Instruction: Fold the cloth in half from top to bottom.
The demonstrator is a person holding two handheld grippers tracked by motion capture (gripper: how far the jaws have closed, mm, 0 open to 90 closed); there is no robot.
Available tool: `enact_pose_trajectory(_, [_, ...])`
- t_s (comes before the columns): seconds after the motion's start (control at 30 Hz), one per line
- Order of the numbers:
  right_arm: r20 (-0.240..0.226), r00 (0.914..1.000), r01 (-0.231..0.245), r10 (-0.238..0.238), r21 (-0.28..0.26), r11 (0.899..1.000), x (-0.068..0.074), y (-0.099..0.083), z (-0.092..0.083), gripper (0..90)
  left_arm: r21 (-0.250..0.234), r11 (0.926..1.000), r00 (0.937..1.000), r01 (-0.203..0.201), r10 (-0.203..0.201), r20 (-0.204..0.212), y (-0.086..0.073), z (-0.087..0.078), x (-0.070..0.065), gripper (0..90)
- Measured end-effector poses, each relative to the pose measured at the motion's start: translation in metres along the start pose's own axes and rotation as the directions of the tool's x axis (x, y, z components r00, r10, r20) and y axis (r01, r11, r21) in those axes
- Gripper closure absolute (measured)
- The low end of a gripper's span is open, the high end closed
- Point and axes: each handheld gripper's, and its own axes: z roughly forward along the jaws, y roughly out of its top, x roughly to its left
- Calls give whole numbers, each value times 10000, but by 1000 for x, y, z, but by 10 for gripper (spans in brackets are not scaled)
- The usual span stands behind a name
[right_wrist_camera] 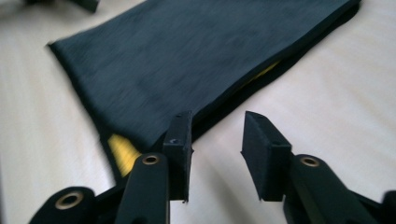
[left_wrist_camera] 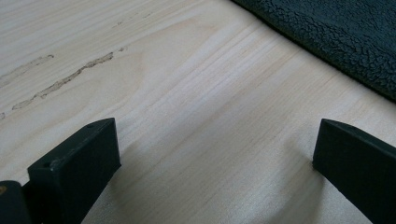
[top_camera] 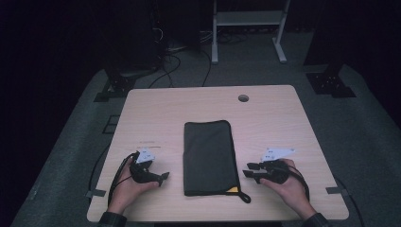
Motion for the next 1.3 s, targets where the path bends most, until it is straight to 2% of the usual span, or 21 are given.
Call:
enact_pose_trajectory(0.23, [301, 9994, -150, 153, -119, 9998, -23, 23, 20, 587, 39, 10000, 10000, -12, 12, 8, 0, 0, 0, 0])
enact_pose_trajectory(0.33, [253, 9991, -327, 334, -257, 9991, -33, 35, 28, 579, 31, 10000, 10000, -1, 1, 7, 0, 0, 0, 0])
enact_pose_trajectory(0.4, [355, 9989, -294, 303, -278, 9992, -39, 44, 35, 576, 32, 10000, 10000, -9, 9, 7, 0, 0, 0, 0])
enact_pose_trajectory(0.57, [218, 9997, -120, 124, -178, 9998, -57, 65, 55, 549, 25, 10000, 10000, -41, 40, 20, 0, 0, 0, 0])
enact_pose_trajectory(0.67, [455, 9989, -73, 81, -182, 9998, -70, 75, 68, 547, 6, 10000, 10000, -33, 33, 16, 0, 0, 0, 0])
enact_pose_trajectory(0.77, [702, 9971, -267, 286, -276, 9993, -84, 85, 79, 542, 8, 10000, 10000, -47, 47, 24, 0, 0, 0, 0])
enact_pose_trajectory(0.83, [1063, 9938, -296, 311, -158, 9994, -95, 92, 88, 540, 15, 10000, 10000, -76, 76, 52, 0, 0, 0, 0])
enact_pose_trajectory(0.9, [1236, 9914, -407, 419, -125, 9991, -104, 98, 95, 529, 10, 10000, 10000, -70, 70, 60, 0, 0, 0, 0])
enact_pose_trajectory(1.03, [1507, 9880, -351, 351, -25, 9994, -119, 106, 110, 510, 11, 10000, 9999, -81, 81, 63, 0, 0, 0, 0])
enact_pose_trajectory(1.13, [1374, 9889, -590, 573, 82, 9982, -127, 107, 122, 506, 6, 10000, 9999, -86, 86, 69, 0, 0, 0, 0])
enact_pose_trajectory(1.23, [1359, 9894, -535, 503, 201, 9984, -130, 109, 132, 503, 5, 10000, 9999, -83, 83, 69, 0, 0, 0, 0])
enact_pose_trajectory(1.3, [1353, 9894, -553, 534, 101, 9984, -131, 109, 136, 503, 6, 10000, 9999, -90, 90, 72, 0, 0, 0, 0])
